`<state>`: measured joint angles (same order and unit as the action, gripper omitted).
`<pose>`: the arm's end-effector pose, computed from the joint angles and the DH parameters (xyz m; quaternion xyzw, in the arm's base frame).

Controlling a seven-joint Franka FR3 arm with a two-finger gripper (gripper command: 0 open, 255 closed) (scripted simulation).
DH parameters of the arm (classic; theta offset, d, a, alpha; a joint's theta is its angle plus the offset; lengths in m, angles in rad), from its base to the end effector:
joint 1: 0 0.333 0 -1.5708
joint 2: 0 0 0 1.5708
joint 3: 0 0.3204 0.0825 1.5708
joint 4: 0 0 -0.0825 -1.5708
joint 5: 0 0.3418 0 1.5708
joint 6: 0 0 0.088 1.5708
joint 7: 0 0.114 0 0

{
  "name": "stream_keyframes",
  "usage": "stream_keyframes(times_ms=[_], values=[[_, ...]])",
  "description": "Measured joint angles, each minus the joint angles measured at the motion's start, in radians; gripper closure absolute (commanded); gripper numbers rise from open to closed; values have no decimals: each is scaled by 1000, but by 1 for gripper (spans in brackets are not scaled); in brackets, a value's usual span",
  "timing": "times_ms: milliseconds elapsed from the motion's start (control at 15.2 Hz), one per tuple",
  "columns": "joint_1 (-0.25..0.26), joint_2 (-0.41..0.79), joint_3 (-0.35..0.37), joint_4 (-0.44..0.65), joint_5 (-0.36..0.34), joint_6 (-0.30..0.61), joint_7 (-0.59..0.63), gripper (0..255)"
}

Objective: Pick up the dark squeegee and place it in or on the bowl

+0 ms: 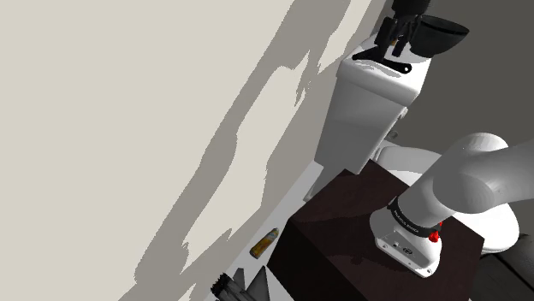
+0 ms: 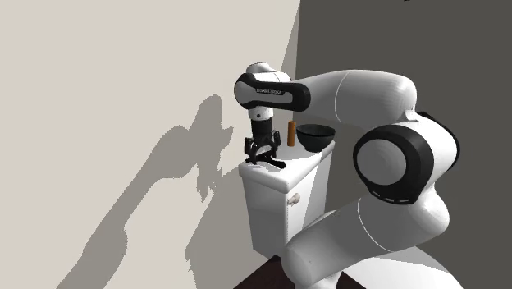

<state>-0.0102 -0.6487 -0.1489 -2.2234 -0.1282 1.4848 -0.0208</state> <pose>0.2856 -0.0765 0.5949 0.9972 -0.0544 -0.0489 0.0156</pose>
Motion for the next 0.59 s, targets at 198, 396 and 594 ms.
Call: stream_keyframes(times_ms=[198,396,594], values=[[-6,46,-68,63,-8,2,-85,0],[-8,71,-94,83,-10,14,-117,0],[-10,58,-98,37,-14,47,-118,0]])
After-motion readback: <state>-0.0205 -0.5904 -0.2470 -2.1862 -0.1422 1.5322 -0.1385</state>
